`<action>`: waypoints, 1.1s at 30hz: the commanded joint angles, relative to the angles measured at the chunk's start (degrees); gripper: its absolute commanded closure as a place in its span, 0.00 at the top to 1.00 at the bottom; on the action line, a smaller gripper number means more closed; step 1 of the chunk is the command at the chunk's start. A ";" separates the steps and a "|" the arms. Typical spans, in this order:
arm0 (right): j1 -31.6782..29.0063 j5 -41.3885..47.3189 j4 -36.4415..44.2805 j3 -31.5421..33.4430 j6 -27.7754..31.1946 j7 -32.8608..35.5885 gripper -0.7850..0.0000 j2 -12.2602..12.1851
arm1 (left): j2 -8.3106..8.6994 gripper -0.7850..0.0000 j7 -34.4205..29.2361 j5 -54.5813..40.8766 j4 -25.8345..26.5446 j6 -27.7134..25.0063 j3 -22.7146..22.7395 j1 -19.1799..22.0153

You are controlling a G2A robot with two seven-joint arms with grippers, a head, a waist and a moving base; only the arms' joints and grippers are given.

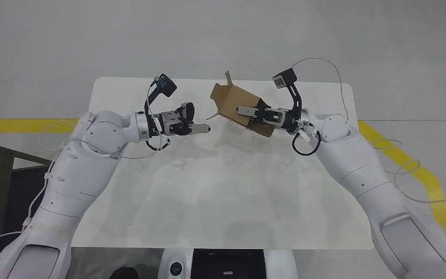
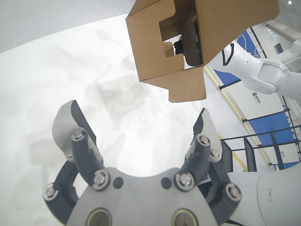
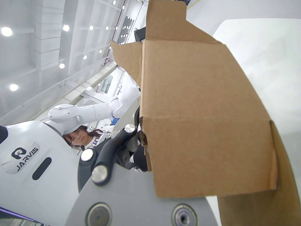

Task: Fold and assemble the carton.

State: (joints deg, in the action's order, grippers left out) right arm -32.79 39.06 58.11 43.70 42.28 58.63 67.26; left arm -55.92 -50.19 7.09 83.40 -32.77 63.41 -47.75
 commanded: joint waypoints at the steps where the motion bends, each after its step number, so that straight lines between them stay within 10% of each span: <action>1: -0.61 -0.79 1.31 0.41 -0.48 -0.41 0.00 -0.02 | 0.00 1.00 -0.39 0.06 0.40 0.23 -0.28 -0.25; 33: -2.62 -1.52 4.65 2.04 -5.69 7.96 0.00 1.73 | -0.12 1.00 -0.96 -2.06 -0.83 3.20 0.18 0.92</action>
State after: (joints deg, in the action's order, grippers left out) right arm -35.48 37.47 62.86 45.77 36.53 66.27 68.88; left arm -56.02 -51.01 4.92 82.60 -29.54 63.72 -46.89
